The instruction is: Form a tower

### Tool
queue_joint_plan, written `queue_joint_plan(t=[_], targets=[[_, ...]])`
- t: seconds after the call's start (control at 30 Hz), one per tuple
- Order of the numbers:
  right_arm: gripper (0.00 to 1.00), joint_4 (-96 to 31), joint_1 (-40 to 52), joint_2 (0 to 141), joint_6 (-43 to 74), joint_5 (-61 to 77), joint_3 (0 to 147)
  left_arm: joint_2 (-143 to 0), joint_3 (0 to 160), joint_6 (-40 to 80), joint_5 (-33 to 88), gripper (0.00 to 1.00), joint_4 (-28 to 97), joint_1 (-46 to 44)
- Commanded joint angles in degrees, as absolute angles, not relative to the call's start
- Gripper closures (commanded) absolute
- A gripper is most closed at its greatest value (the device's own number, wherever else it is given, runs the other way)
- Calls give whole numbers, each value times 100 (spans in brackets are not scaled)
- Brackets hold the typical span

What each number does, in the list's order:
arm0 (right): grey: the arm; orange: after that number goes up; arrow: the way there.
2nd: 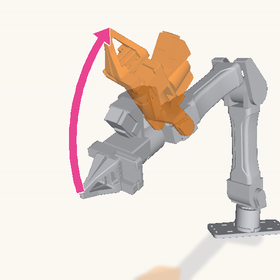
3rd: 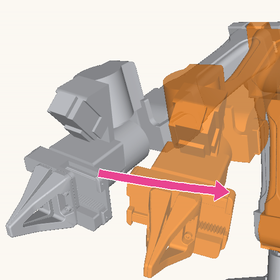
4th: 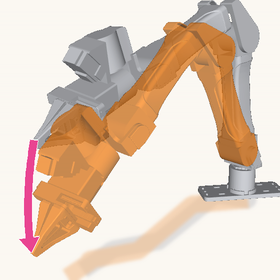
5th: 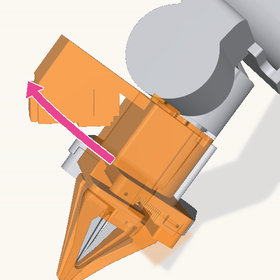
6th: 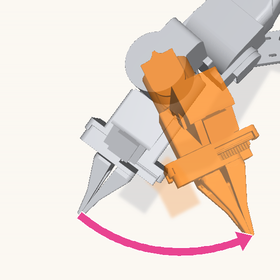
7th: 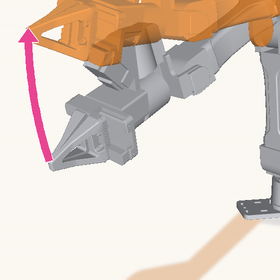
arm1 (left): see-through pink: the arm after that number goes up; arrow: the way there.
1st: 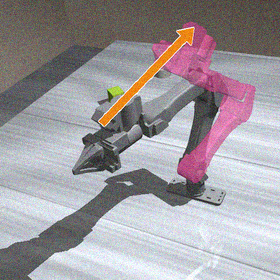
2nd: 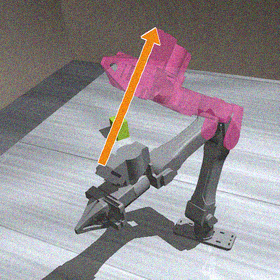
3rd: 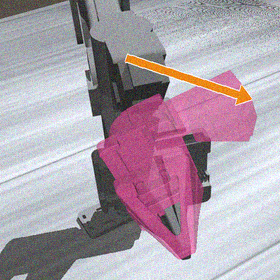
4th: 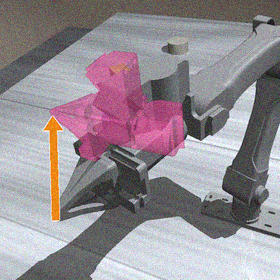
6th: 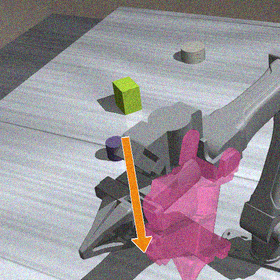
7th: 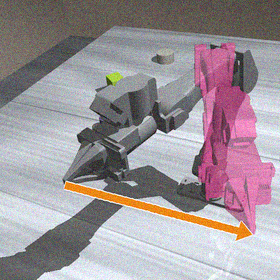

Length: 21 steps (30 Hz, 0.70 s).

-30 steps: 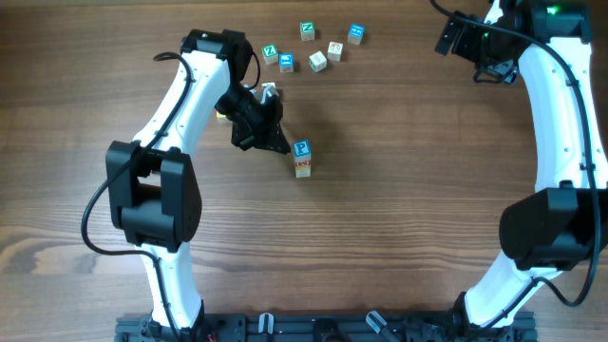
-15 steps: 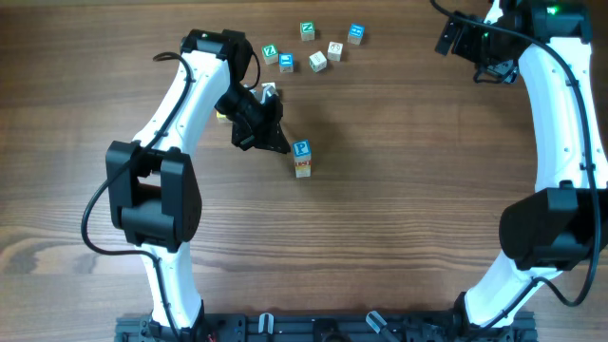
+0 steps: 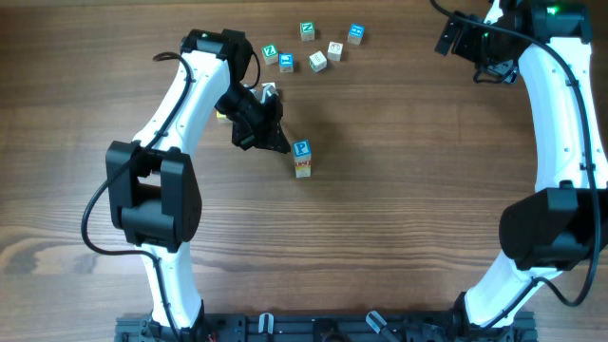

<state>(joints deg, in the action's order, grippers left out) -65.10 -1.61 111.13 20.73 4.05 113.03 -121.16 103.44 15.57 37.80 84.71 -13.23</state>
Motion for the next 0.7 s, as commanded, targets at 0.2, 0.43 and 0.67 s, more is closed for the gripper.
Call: queue_joint_plan(t=[0.2, 0.43, 0.67], targets=[[0, -6495, -180, 11113, 2104, 456, 11351, -12119, 10304, 1592, 3898, 94, 8414, -1341], [0, -6495, -180, 11113, 2106, 456, 11351, -12119, 10304, 1699, 3916, 92, 8346, -1339], [0, -6495, -180, 11113, 2104, 456, 11351, -12119, 10304, 1699, 3916, 92, 8313, -1341]])
